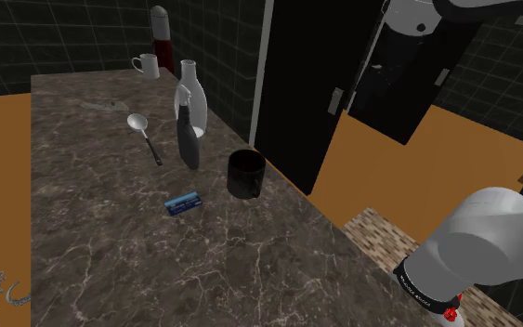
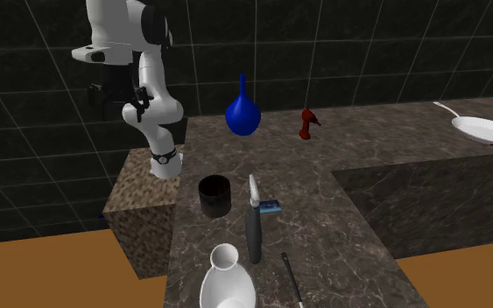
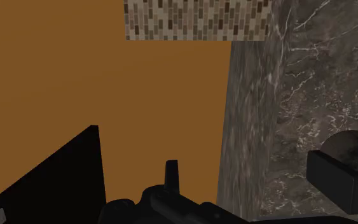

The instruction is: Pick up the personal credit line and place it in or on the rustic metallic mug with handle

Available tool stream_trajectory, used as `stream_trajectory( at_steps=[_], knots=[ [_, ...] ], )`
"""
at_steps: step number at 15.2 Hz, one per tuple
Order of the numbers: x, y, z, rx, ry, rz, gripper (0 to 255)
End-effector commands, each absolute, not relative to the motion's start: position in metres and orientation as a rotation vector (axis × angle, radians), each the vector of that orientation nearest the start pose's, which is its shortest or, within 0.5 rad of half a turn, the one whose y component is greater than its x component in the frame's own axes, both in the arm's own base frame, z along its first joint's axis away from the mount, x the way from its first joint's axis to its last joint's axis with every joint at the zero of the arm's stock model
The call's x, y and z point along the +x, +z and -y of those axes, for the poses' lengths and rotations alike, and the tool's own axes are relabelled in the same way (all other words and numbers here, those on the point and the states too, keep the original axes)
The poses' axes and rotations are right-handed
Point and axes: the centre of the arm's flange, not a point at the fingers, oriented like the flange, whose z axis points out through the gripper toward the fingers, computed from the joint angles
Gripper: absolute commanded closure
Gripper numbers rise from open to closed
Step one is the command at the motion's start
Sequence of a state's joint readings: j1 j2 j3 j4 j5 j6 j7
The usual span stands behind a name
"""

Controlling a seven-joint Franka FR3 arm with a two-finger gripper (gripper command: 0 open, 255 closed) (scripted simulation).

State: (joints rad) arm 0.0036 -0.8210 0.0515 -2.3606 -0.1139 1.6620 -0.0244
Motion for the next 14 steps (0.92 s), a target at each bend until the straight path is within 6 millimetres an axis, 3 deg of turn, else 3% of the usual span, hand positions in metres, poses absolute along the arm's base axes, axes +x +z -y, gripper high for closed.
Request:
stream_trajectory(
  at_steps=[1, 8, 14],
  knots=[
    [0.307, 0.608, -0.011, -3.284, -0.202, 0.113, 0],
    [0.392, 0.593, -0.070, -3.305, -0.051, 0.517, 0],
    [0.451, 0.569, -0.134, -3.275, 0.084, 0.867, 0]
  ],
)
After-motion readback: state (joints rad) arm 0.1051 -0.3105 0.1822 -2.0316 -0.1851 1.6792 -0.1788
